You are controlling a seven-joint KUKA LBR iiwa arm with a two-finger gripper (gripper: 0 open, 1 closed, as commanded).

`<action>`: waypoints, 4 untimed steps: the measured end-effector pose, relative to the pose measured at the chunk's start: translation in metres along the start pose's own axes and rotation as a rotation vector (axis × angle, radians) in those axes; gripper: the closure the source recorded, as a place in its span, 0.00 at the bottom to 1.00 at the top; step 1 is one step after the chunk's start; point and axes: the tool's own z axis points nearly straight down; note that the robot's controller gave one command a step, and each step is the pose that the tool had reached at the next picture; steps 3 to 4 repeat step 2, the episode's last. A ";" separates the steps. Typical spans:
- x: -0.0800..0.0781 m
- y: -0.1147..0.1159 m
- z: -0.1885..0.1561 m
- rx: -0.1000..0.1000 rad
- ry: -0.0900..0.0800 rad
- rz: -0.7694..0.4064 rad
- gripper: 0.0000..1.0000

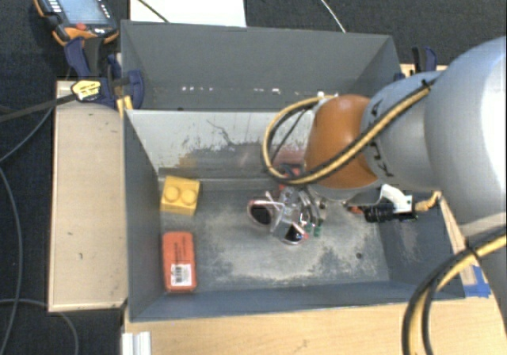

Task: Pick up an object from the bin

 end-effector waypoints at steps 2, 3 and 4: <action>-0.007 0.013 0.000 -0.004 -0.011 0.017 1.00; -0.007 0.013 0.000 -0.004 -0.011 0.017 1.00; -0.007 0.013 0.000 -0.004 -0.011 0.017 1.00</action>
Offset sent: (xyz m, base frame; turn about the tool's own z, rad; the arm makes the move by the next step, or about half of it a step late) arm 0.0000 0.0000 0.0000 0.0000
